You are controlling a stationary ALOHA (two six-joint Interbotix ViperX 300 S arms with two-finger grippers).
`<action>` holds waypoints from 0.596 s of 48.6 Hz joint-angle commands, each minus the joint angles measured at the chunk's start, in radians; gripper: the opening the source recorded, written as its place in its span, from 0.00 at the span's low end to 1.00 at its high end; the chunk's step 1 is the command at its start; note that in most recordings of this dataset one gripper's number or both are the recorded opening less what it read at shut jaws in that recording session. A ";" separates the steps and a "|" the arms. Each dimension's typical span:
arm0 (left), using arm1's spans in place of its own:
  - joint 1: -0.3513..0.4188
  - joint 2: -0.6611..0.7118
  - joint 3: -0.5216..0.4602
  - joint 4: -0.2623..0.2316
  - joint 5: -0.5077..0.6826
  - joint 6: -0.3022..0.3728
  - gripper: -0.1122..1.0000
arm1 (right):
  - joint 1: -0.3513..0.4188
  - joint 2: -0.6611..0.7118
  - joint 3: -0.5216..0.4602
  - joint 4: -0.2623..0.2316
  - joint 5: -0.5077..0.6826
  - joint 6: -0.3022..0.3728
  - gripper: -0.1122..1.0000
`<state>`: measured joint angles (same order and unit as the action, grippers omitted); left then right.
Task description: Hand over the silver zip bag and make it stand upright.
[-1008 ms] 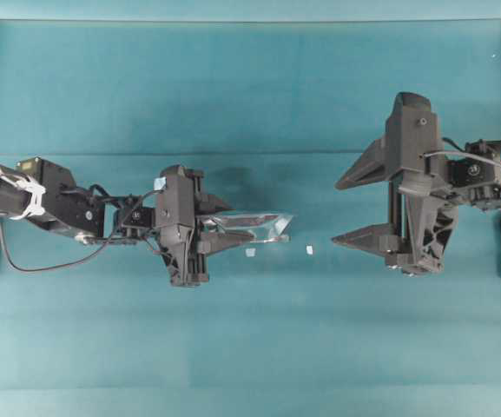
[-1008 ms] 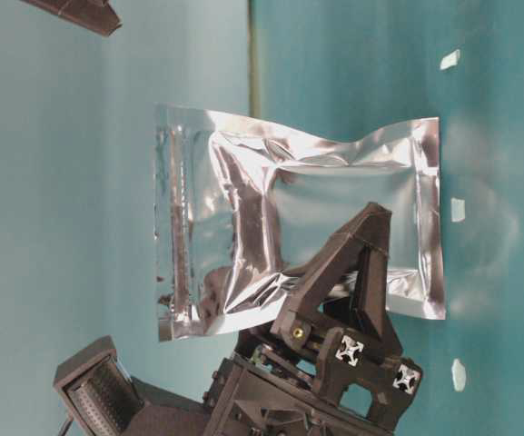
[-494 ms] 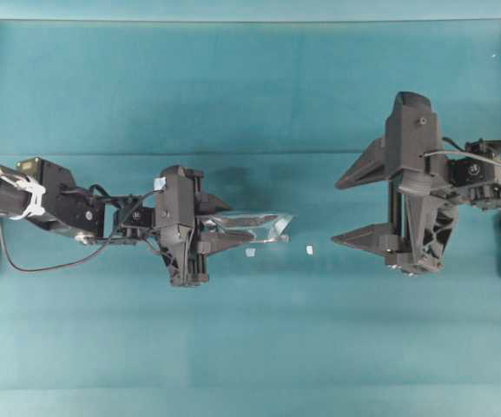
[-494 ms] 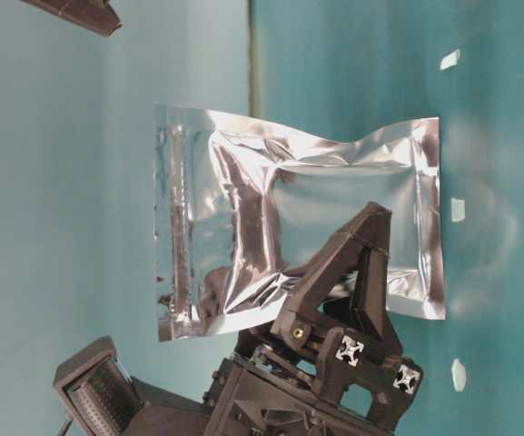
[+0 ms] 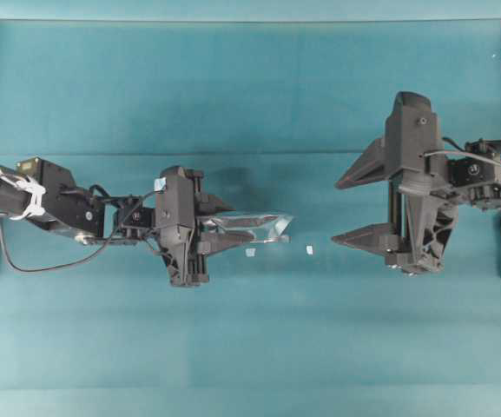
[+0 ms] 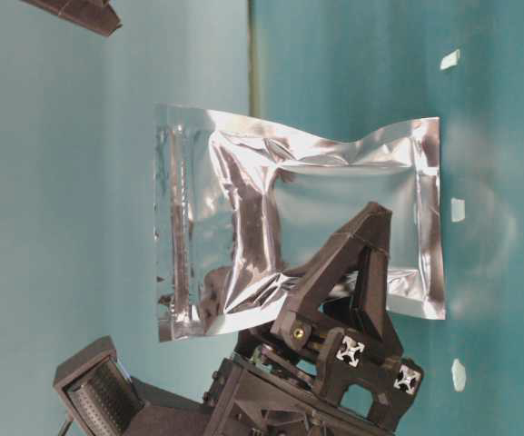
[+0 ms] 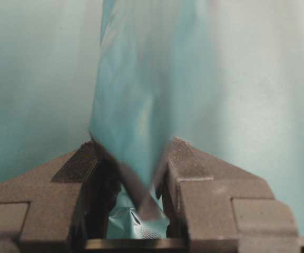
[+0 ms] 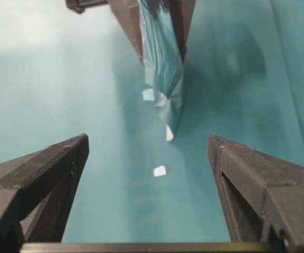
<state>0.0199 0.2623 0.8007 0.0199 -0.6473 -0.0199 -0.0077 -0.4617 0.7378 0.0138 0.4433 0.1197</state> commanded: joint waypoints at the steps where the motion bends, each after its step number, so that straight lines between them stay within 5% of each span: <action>1: -0.015 -0.006 -0.008 0.002 -0.003 -0.002 0.31 | -0.002 -0.012 -0.008 -0.002 -0.009 0.009 0.97; 29: -0.021 -0.006 -0.008 0.002 -0.003 -0.002 0.31 | 0.000 -0.012 -0.008 -0.002 -0.009 0.009 0.97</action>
<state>0.0169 0.2623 0.8023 0.0199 -0.6473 -0.0199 -0.0077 -0.4633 0.7378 0.0138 0.4449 0.1197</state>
